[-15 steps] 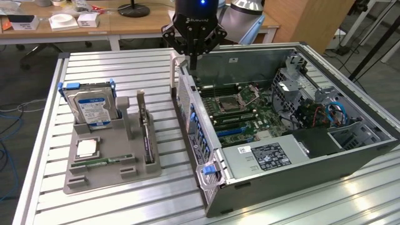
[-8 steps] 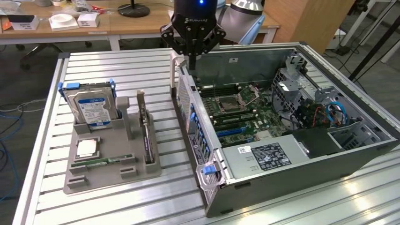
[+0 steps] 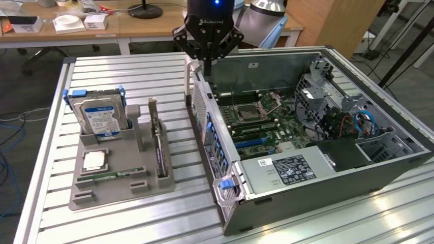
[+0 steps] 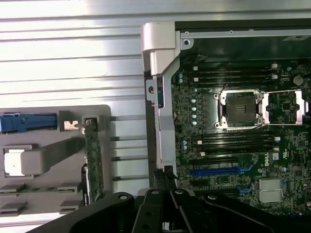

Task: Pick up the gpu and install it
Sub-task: 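Reach for the gpu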

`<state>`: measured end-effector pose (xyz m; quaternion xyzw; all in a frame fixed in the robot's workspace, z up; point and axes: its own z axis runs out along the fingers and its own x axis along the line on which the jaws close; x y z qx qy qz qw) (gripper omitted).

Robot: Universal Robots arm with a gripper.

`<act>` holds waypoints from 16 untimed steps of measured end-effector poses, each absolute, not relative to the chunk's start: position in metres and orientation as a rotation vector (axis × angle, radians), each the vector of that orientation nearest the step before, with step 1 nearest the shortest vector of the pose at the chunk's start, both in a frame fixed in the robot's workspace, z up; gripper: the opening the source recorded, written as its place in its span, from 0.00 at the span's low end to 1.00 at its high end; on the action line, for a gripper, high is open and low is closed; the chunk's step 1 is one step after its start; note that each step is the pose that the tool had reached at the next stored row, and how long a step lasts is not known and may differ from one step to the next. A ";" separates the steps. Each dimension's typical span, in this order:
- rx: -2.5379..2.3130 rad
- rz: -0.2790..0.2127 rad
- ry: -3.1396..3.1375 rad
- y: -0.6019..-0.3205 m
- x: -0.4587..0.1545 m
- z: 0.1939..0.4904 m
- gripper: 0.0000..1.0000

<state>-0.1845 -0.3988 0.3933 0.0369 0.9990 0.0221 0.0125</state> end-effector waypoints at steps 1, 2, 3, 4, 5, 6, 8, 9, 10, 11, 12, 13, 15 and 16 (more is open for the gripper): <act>0.115 0.069 3.114 -0.399 -0.185 0.393 0.11; 0.115 0.069 3.114 -0.399 -0.185 0.393 0.11; 0.115 0.069 3.114 -0.399 -0.185 0.393 0.11; 0.115 0.069 3.114 -0.399 -0.186 0.393 0.11; 0.115 0.069 3.114 -0.399 -0.186 0.393 0.11; 0.115 0.069 3.114 -0.399 -0.186 0.393 0.11; 0.115 0.069 3.114 -0.399 -0.187 0.393 0.11; 0.115 0.069 3.114 -0.399 -0.187 0.393 0.11; 0.115 0.069 3.114 -0.399 -0.188 0.393 0.11; 0.115 0.069 3.114 -0.399 -0.188 0.393 0.11; 0.115 0.069 3.114 -0.399 -0.188 0.393 0.11; 0.115 0.069 3.114 -0.399 -0.188 0.393 0.11; 0.115 0.069 3.114 -0.399 -0.189 0.393 0.11; 0.115 0.069 3.114 -0.399 -0.189 0.393 0.11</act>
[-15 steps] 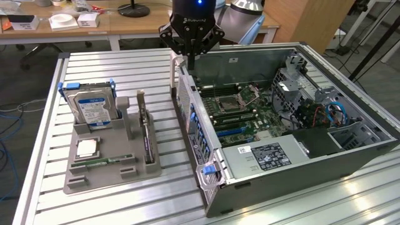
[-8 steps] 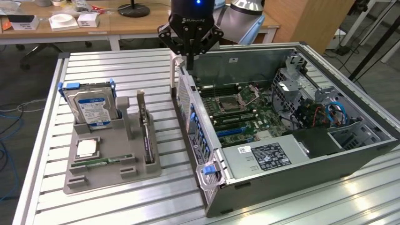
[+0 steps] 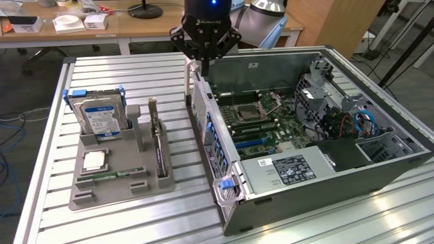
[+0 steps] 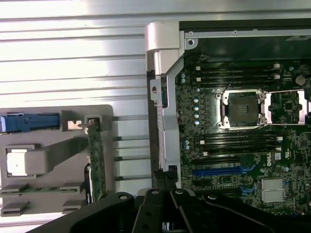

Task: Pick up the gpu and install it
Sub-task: 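Reach for the gpu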

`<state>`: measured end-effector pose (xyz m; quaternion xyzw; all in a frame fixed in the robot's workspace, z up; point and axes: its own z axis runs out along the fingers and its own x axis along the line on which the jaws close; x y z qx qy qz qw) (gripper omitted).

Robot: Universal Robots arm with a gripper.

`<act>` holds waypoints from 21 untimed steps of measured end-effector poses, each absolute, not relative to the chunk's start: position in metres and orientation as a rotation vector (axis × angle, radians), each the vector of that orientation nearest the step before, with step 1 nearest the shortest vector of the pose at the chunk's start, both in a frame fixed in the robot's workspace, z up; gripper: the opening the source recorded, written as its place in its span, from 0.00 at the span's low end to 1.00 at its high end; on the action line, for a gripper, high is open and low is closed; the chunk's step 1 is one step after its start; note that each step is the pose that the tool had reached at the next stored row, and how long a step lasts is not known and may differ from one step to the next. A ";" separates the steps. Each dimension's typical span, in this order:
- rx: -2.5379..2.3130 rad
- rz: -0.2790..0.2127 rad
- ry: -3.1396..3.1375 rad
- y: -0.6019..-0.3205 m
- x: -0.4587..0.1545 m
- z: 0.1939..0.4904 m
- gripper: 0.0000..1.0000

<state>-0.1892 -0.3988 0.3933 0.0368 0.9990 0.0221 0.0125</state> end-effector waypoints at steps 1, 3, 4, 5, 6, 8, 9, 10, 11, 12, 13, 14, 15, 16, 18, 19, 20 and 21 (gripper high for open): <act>0.115 0.069 3.114 -0.399 -0.189 0.393 0.11; 0.115 0.069 3.114 -0.399 -0.190 0.393 0.11; 0.115 0.069 3.114 -0.399 -0.190 0.393 0.11; 0.115 0.069 3.114 -0.399 -0.190 0.393 0.11; 0.115 0.069 3.114 -0.399 -0.191 0.393 0.11; 0.115 0.069 3.114 -0.399 -0.191 0.393 0.11; 0.115 0.069 3.114 -0.399 -0.191 0.393 0.11; 0.115 0.069 3.114 -0.399 -0.192 0.393 0.11; 0.115 0.069 3.114 -0.399 -0.192 0.393 0.11; 0.115 0.069 3.114 -0.399 -0.192 0.393 0.11; 0.115 0.069 3.114 -0.399 -0.192 0.393 0.11; 0.115 0.069 3.114 -0.399 -0.192 0.393 0.11; 0.115 0.069 3.114 -0.399 -0.193 0.393 0.11; 0.115 0.069 3.114 -0.399 -0.193 0.393 0.11; 0.115 0.069 3.114 -0.399 -0.193 0.393 0.11; 0.115 0.069 3.114 -0.399 -0.194 0.393 0.11; 0.115 0.069 3.114 -0.399 -0.194 0.393 0.11; 0.115 0.069 3.114 -0.399 -0.194 0.393 0.11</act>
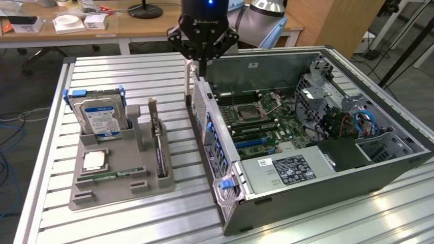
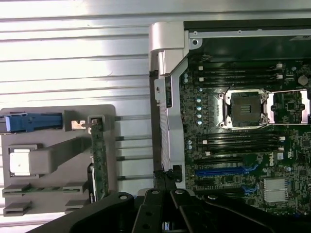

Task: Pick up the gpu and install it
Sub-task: 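Reach for the gpu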

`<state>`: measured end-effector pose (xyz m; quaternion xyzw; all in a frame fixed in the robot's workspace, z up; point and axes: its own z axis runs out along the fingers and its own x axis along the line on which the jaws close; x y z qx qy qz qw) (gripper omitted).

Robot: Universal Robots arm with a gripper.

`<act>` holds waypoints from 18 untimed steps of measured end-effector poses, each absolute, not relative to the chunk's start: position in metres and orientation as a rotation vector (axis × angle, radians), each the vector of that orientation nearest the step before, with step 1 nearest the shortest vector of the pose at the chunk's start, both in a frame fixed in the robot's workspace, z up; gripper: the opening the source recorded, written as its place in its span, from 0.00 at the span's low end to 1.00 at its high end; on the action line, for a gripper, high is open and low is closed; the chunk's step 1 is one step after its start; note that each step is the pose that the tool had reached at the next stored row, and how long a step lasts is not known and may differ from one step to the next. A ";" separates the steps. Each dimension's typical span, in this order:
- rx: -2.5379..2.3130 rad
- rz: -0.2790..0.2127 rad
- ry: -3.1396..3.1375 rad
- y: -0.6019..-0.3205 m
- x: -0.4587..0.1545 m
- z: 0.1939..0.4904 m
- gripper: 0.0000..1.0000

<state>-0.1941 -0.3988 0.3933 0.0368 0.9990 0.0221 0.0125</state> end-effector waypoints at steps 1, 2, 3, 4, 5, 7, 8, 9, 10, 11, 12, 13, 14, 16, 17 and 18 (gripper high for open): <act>0.115 0.069 3.114 -0.399 -0.194 0.393 0.11; 0.115 0.069 3.114 -0.399 -0.195 0.393 0.11; 0.115 0.069 3.114 -0.399 -0.195 0.393 0.11; 0.115 0.069 3.114 -0.399 -0.195 0.393 0.11; 0.115 0.069 3.114 -0.399 -0.195 0.393 0.11; 0.115 0.069 3.114 -0.399 -0.196 0.393 0.11; 0.115 0.069 3.114 -0.399 -0.196 0.393 0.11; 0.115 0.069 3.114 -0.399 -0.196 0.393 0.11; 0.115 0.069 3.114 -0.399 -0.197 0.393 0.11; 0.115 0.069 3.114 -0.399 -0.197 0.393 0.11; 0.115 0.069 3.114 -0.399 -0.197 0.393 0.11; 0.115 0.069 3.114 -0.399 -0.198 0.393 0.11; 0.115 0.069 3.114 -0.399 -0.198 0.393 0.11; 0.115 0.069 3.114 -0.399 -0.198 0.393 0.11; 0.115 0.069 3.114 -0.399 -0.199 0.393 0.11; 0.115 0.069 3.114 -0.399 -0.199 0.393 0.11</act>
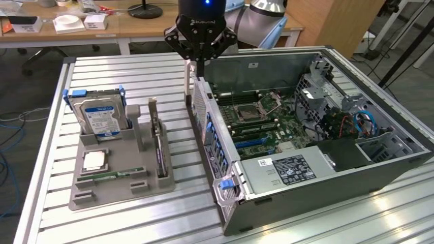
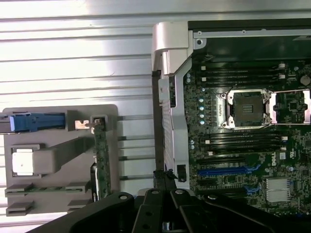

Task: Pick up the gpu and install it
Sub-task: 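Reach for the gpu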

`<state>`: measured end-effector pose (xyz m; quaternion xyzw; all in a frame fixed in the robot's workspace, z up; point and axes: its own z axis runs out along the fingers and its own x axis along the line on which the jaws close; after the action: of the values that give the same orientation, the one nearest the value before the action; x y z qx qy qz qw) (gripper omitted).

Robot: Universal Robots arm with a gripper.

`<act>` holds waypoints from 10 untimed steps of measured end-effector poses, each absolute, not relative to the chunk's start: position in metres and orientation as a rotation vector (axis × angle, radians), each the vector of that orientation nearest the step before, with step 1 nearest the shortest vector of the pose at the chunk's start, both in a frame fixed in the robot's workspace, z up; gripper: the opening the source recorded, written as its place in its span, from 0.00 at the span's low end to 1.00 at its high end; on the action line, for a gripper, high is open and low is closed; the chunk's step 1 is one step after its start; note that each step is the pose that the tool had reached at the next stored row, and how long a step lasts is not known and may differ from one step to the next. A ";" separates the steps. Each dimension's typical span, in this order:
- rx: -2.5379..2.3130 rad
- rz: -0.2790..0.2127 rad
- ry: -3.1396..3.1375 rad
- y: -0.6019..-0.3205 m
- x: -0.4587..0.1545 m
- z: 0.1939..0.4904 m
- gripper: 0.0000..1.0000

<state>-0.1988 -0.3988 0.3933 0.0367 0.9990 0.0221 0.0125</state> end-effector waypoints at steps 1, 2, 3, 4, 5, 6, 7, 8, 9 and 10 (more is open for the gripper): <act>0.115 0.069 3.114 -0.399 -0.199 0.393 0.11; 0.115 0.069 3.114 -0.399 -0.199 0.393 0.11; 0.115 0.069 3.114 -0.399 -0.200 0.393 0.11; 0.115 0.069 3.114 -0.399 -0.200 0.393 0.11; 0.115 0.069 3.114 -0.399 -0.200 0.393 0.11; 0.115 0.069 3.114 -0.399 -0.200 0.393 0.11; 0.115 0.069 3.114 -0.399 -0.201 0.393 0.11; 0.115 0.069 3.114 -0.399 -0.201 0.393 0.11; 0.115 0.069 3.114 -0.399 -0.201 0.393 0.11; 0.114 0.069 3.114 -0.399 -0.201 0.393 0.11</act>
<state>-0.2013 -0.3988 0.3933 0.0367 0.9990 0.0221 0.0125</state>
